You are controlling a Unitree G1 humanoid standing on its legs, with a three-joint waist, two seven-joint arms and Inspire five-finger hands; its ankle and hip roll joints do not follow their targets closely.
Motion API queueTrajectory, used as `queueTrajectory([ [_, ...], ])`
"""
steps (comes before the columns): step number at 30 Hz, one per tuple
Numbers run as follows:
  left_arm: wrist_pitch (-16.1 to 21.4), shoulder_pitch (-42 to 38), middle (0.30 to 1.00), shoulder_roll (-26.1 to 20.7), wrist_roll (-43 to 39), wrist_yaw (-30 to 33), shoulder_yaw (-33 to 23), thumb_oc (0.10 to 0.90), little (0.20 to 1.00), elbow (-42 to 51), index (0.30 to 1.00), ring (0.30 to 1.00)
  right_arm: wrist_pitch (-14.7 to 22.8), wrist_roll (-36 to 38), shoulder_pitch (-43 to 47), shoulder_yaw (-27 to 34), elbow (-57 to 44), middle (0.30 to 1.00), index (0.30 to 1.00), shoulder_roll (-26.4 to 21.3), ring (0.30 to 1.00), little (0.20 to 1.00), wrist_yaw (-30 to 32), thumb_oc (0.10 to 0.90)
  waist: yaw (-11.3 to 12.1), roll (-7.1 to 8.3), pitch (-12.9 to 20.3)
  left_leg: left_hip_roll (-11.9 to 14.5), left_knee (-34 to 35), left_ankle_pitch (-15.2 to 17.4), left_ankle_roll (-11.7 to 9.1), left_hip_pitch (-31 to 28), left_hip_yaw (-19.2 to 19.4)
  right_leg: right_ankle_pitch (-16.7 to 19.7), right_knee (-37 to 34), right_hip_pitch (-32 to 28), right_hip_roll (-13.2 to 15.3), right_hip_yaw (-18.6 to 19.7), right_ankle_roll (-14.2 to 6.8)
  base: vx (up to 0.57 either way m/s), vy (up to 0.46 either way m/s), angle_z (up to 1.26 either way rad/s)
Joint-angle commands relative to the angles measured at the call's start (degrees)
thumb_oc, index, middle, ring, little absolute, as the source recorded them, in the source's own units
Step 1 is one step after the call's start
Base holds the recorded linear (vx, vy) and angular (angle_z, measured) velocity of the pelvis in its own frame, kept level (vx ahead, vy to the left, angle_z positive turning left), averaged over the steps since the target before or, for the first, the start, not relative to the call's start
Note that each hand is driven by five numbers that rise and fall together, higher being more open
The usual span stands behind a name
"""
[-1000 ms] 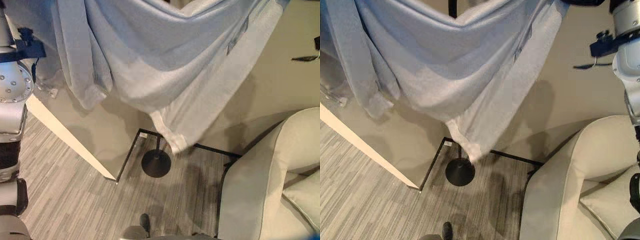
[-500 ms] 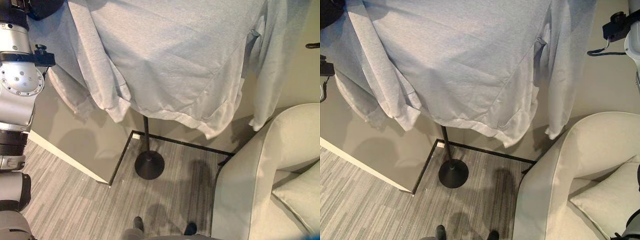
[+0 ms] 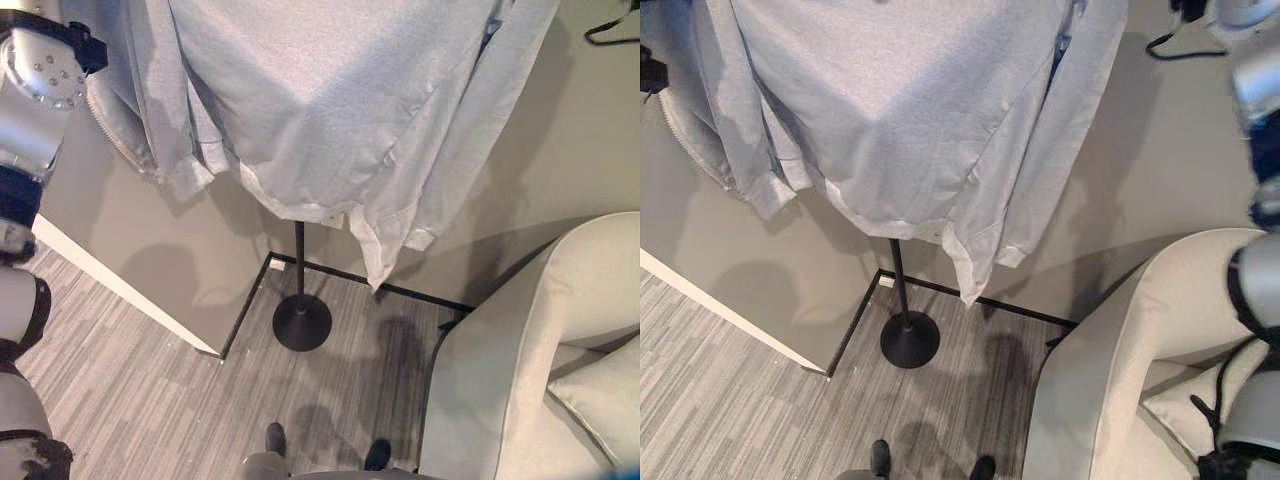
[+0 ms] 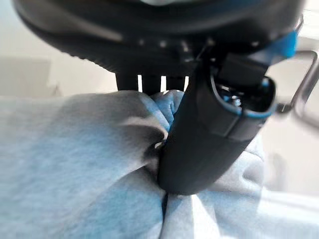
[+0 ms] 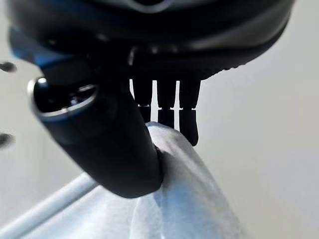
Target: Hang the clothes on the sofa on the clothes rack.
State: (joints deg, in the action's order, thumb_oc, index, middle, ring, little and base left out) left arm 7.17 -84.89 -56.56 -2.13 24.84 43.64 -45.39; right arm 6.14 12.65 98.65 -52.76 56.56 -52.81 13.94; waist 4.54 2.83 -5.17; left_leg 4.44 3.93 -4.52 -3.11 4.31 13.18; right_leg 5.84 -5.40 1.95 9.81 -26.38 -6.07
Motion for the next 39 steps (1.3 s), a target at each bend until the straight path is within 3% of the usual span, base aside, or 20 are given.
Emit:
queueTrajectory([
  [1,0.69,-5.41,0.3,-2.45,0.85,2.3,-3.09,0.4,0.3,-0.96,0.3,0.3,-0.17,-0.36,8.24,-1.07,2.82,0.3,0.3,-2.97,0.3,0.3,3.23,0.4,1.25,1.55,3.21,1.38,1.07,5.58,-4.58,-3.7,1.48,-4.45,0.4,-4.64,1.21,1.87,-6.23,-0.03,-0.004,0.02],
  [3,0.67,-2.77,0.3,-0.82,1.21,2.77,-5.31,0.4,0.3,0.6,0.3,0.3,-0.66,-1.58,4.47,1.74,0.94,0.3,0.3,-1.82,0.3,0.3,3.62,0.4,1.44,1.43,1.87,1.27,1.07,5.42,-4.31,-2.87,1.01,-4.42,0.4,-3.96,1.35,1.93,-6.04,-0.05,0.011,-0.01],
  [5,0.21,7.13,0.3,0.6,1.68,3.64,-13.98,0.4,0.3,5.32,0.3,0.3,-1.06,-3.43,-6.46,9.39,-6.87,0.3,0.3,0.78,0.3,0.3,4.13,0.4,1.86,1.14,0.35,0.95,1.07,5.76,-3.83,-2.7,0.8,-4.65,0.4,-3.8,1.66,1.99,-5.65,-0.06,0.035,-0.03],
  [9,-0.4,18.73,0.3,1.54,2.3,4.16,-23.0,0.4,0.3,9.81,0.3,0.3,-1.3,-6.05,-20.7,19.44,-16.38,0.3,0.3,4.36,0.3,0.3,5.06,0.4,2.0,0.41,-1.32,0.46,1.07,4.91,-2.93,-2.38,1.48,-3.67,0.4,-3.46,2.31,1.37,-4.89,-0.05,0.036,-0.04],
  [12,-0.5,25.28,0.3,2.37,2.49,4.08,-27.53,0.4,0.3,12.66,0.3,0.3,-1.51,-7.33,-26.43,22.77,-19.66,0.3,0.3,5.83,0.3,0.3,5.09,0.4,2.09,0.2,-1.36,0.32,1.07,5.1,-2.7,-2.47,1.47,-3.79,0.4,-3.51,2.48,1.38,-4.75,0.0,0.008,-0.02],
  [20,0.68,45.28,0.3,10.3,-0.6,2.69,-39.69,0.4,0.3,20.68,0.3,0.3,-0.14,-7.04,-42.38,31.92,-28.64,0.3,0.3,11.15,0.3,0.3,3.55,0.4,2.53,-0.33,-1.89,0.21,1.07,5.75,-2.36,-3.83,1.51,-4.35,0.4,-4.78,2.9,0.99,-4.2,0.02,0.003,0.0],
  [21,1.53,46.76,0.3,11.18,-2.73,2.01,-40.43,0.4,0.3,21.31,0.3,0.3,0.2,-6.65,-43.34,32.42,-29.88,0.309,0.309,11.27,0.309,0.309,3.05,0.406,2.56,-0.38,-1.97,0.23,1.07,5.77,-2.34,-4.0,1.53,-4.36,0.4,-4.87,2.87,0.97,-4.14,0.0,0.0,0.0],
  [22,1.53,46.97,0.3,11.19,-2.76,1.96,-40.53,0.4,0.3,21.42,0.3,0.3,0.15,-6.67,-43.49,32.43,-30.02,0.425,0.425,11.27,0.425,0.425,3.04,0.483,2.54,-0.41,-1.91,0.24,1.07,5.79,-2.35,-4.03,1.54,-4.36,0.4,-4.9,2.86,0.97,-4.14,0.02,-0.009,-0.04],
  [23,2.7,48.89,0.9,12.04,-5.65,1.25,-41.66,0.8,0.9,22.12,0.9,0.9,0.65,-5.45,-44.88,33.82,-32.46,0.9,0.9,11.48,0.9,0.9,2.78,0.8,2.49,-0.45,-1.77,0.33,1.07,5.9,-2.36,-4.37,1.66,-4.43,0.4,-5.25,2.92,0.87,-4.06,0.03,-0.017,-0.04],
  [31,6.09,57.57,0.9,13.36,-14.75,-3.44,-47.12,0.8,0.9,28.43,0.9,0.9,2.8,2.45,-52.46,41.61,-41.94,0.9,0.9,8.94,0.9,0.9,-0.37,0.8,1.8,-0.36,-0.17,0.3,1.07,6.92,-2.22,-6.61,2.23,-4.99,0.4,-7.57,2.73,0.61,-3.9,0.01,-0.007,-0.02],
  [39,5.82,65.39,0.9,13.5,-14.34,-5.2,-53.23,0.8,0.9,33.41,0.9,0.9,1.93,-2.02,-65.2,50.06,-48.5,0.9,0.9,4.73,0.9,0.9,-3.09,0.8,0.87,-0.7,1.24,0.44,1.07,7.38,-2.24,-8.69,2.54,-5.56,0.4,-9.56,2.49,0.18,-3.8,-0.01,-0.009,-0.03],
])
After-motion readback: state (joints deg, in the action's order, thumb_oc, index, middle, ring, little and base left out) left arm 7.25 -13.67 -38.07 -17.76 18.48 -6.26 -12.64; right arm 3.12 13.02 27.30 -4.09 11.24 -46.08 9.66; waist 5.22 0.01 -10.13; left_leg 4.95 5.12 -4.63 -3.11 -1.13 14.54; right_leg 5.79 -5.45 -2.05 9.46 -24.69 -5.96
